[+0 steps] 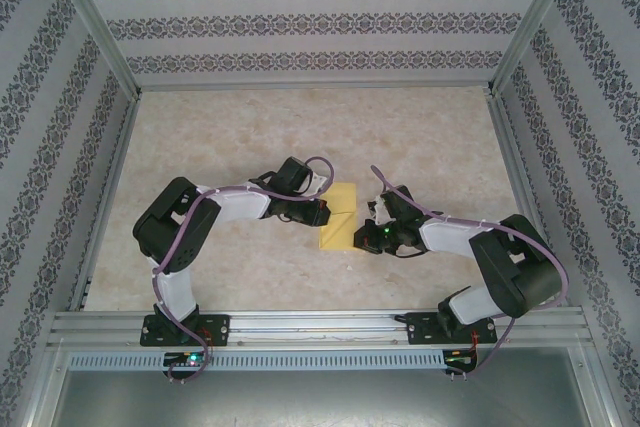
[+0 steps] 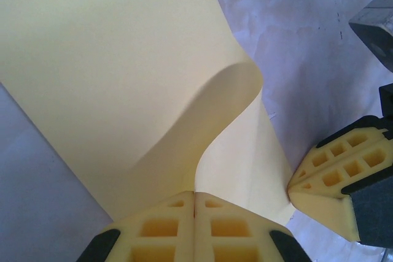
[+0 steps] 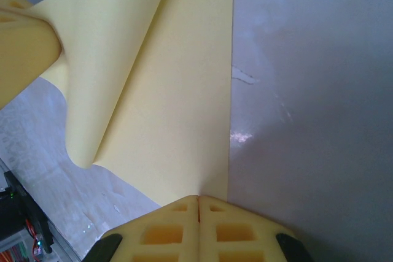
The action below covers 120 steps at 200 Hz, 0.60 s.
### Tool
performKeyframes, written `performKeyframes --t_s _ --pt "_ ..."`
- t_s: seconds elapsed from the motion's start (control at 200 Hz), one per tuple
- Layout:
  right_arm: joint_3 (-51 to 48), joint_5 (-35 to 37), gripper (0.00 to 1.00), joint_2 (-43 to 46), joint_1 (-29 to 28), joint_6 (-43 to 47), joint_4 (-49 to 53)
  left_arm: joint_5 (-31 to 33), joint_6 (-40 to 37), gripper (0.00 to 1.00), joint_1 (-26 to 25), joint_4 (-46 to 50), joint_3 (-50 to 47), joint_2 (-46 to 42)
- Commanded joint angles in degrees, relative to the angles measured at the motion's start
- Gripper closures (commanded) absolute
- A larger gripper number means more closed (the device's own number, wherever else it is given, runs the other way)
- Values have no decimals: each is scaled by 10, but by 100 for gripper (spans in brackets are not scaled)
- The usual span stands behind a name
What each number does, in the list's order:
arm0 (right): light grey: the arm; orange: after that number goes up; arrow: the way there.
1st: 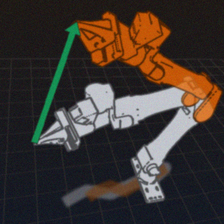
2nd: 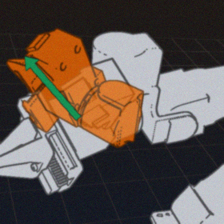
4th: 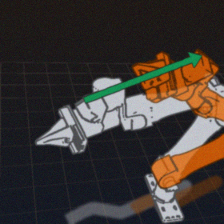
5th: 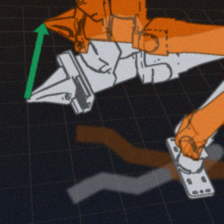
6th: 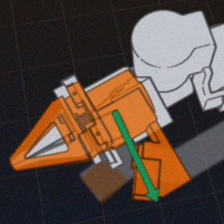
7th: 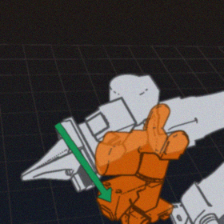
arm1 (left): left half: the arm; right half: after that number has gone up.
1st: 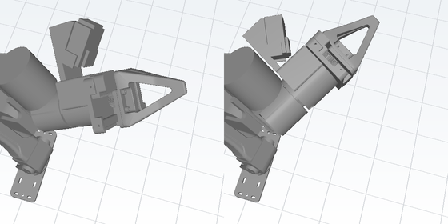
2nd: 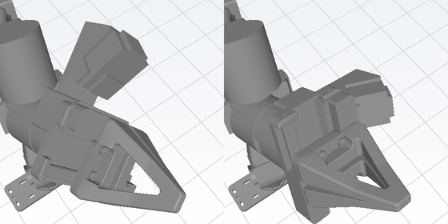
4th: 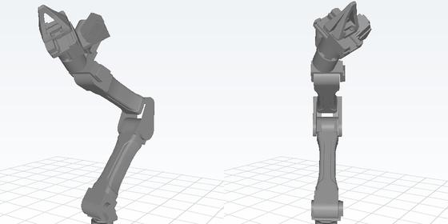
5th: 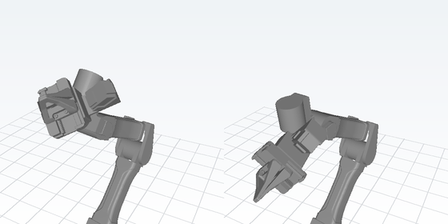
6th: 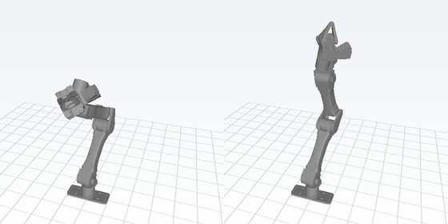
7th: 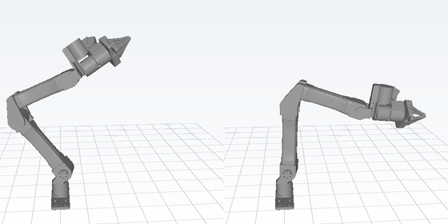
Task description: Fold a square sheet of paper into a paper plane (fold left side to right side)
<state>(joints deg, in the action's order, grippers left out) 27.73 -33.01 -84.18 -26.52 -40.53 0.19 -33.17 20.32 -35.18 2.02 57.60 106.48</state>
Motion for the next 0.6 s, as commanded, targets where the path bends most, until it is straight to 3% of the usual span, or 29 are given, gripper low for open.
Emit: performKeyframes --t_s 0.0,0.595 --pt "-2 37 100 -21 -7 12 35 4 -16 100 12 12 19 14" --pt "-6 39 100 -21 -9 13 34 17 -22 100 13 16 22 24"
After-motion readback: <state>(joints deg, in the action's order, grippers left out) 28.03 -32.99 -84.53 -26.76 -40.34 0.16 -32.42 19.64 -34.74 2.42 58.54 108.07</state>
